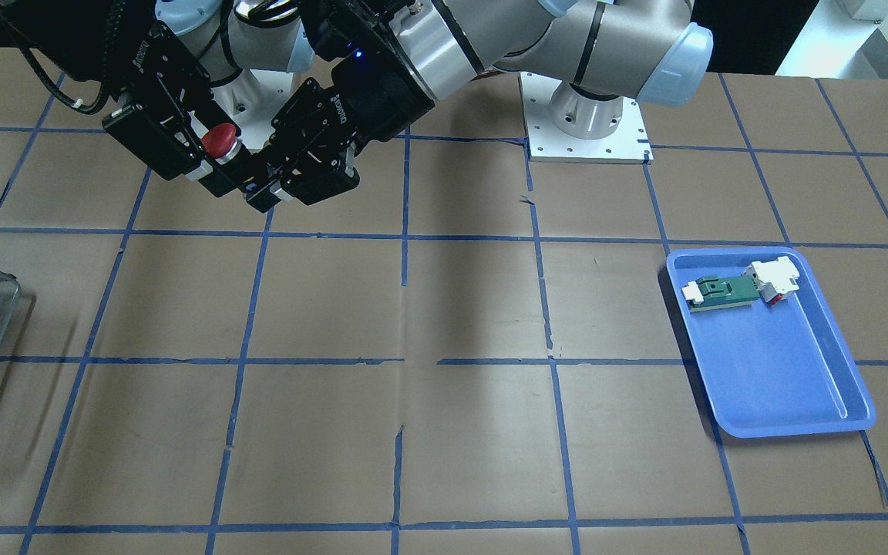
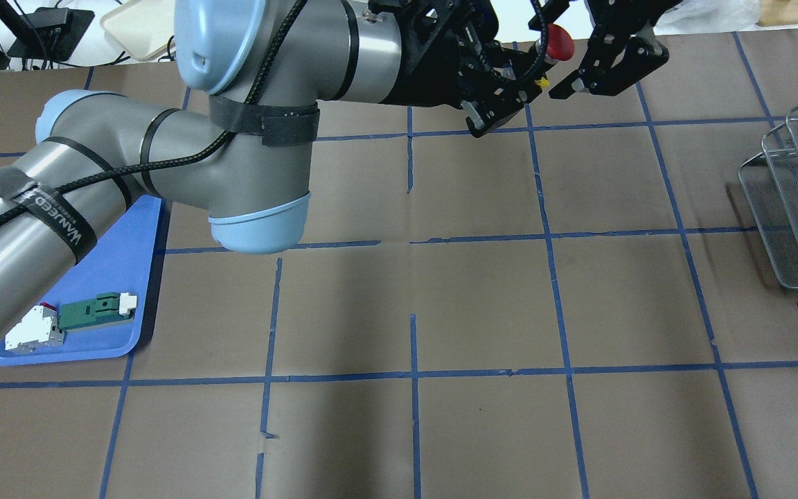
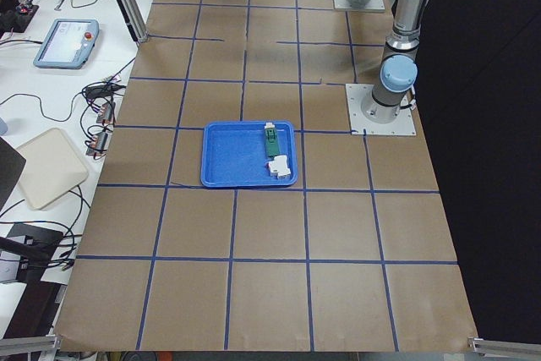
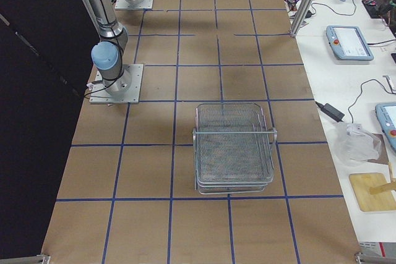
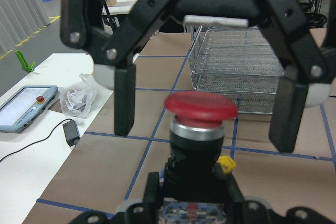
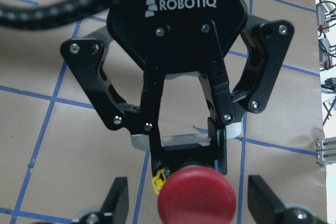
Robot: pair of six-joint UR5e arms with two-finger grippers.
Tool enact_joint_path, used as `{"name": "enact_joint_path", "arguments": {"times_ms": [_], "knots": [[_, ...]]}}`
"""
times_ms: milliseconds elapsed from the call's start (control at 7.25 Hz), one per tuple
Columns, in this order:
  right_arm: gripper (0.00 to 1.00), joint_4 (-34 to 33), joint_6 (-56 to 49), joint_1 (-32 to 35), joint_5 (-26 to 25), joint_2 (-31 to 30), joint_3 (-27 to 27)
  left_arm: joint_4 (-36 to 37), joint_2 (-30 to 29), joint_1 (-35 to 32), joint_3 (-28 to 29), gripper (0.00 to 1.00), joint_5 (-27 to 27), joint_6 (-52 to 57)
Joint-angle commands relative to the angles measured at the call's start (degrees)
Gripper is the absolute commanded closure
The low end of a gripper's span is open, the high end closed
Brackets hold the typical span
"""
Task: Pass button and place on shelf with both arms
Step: 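Open and withdraw the left gripper while the right gripper carries the button away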
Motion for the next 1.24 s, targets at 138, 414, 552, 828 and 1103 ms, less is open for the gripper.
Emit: {"name": "enact_joint_path", "arguments": {"times_ms": [138,414,552,828,1103], "knots": [[0.78,0.01,-0.19,-0.02,-0.03,-0.38,-0.09,0.15,-0.50,-0.02,0.05,0.98,-0.07,-0.03],[1.00,0.18,-0.28,-0.02,-2.04,-0.47,-0.09,0.59,-0.24,-0.02,0.40,0.01,-0.94,-0.99],[1.00,0.18,-0.37,-0.02,-2.06,-0.47,-0.09,0.50,0.03,-0.02,0.06,0.00,-0.60,-3.43],[1.00,0.09,-0.37,-0.02,-2.06,-0.47,0.00,-0.37,0.64,0.16,0.58,0.00,0.11,-3.72],[1.00,-0.60,-0.28,-1.50,-4.23,0.15,0.26,-1.95,1.52,1.64,0.49,0.00,2.63,-6.77]]}}
